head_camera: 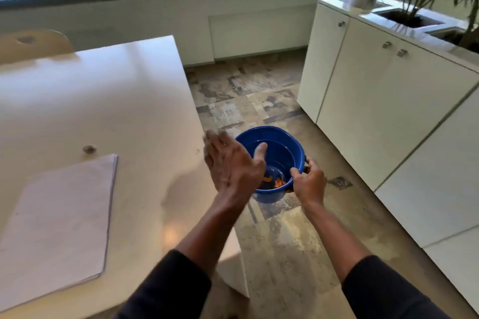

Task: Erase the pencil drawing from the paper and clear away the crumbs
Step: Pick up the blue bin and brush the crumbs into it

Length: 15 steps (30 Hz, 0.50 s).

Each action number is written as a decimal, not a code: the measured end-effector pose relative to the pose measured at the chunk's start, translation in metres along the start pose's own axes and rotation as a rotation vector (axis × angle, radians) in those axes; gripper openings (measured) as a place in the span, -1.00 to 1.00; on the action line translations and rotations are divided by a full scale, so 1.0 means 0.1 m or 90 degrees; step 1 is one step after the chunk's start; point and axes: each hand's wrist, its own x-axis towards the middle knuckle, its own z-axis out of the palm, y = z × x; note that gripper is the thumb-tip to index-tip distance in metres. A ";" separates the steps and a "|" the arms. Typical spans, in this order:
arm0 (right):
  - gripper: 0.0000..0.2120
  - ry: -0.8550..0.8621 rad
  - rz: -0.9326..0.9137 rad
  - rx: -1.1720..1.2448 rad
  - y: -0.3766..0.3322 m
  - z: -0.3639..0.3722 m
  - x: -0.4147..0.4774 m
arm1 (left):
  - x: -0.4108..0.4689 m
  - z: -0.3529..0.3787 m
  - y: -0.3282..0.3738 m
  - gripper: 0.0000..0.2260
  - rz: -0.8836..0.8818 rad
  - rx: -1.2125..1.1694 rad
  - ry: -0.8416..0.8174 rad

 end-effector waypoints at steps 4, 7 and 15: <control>-0.63 -0.015 -0.037 -0.001 -0.20 0.21 0.02 | 0.38 -0.16 -0.55 0.09 -0.111 0.085 -0.090; -0.64 -0.023 -0.053 0.004 -0.29 0.33 0.02 | 0.52 -0.19 -0.84 0.14 -0.170 0.124 -0.157; -0.66 -0.034 -0.059 -0.016 -0.35 0.42 0.07 | 0.57 -0.05 -1.08 0.23 -0.212 0.158 -0.253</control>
